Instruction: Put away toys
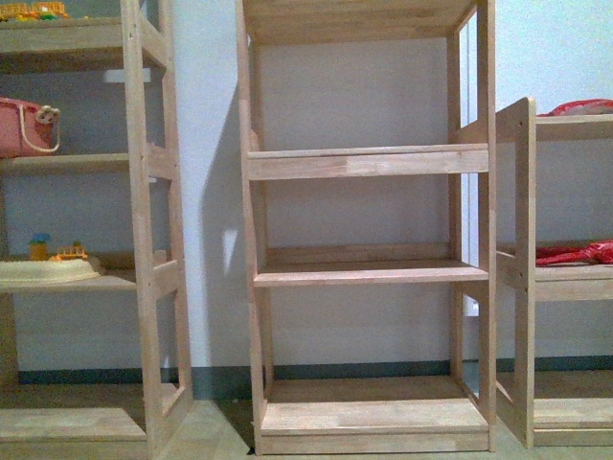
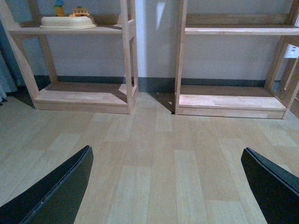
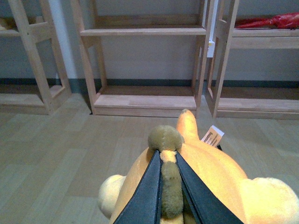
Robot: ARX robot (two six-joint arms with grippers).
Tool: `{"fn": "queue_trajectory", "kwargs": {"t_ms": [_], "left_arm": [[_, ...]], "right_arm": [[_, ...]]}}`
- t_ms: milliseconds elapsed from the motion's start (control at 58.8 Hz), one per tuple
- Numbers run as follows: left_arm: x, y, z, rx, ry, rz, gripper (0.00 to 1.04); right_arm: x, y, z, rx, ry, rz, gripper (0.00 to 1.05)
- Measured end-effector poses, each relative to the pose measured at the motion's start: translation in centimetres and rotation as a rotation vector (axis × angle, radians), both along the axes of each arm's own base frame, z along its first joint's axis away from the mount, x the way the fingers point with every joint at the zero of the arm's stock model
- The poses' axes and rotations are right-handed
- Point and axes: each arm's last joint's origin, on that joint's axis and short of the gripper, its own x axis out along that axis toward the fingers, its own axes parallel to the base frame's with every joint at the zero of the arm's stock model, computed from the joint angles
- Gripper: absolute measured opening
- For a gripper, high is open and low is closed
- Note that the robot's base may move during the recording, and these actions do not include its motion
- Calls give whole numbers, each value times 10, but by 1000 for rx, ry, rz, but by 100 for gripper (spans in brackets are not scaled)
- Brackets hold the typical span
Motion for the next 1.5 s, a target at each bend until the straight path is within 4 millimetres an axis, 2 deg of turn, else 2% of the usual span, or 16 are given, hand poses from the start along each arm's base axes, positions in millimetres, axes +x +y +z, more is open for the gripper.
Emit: {"fn": "queue_trajectory", "kwargs": {"t_ms": [1497], "left_arm": [[0, 0, 0, 0, 0, 1, 99]], "right_arm": [[0, 0, 0, 0, 0, 2, 6]]}}
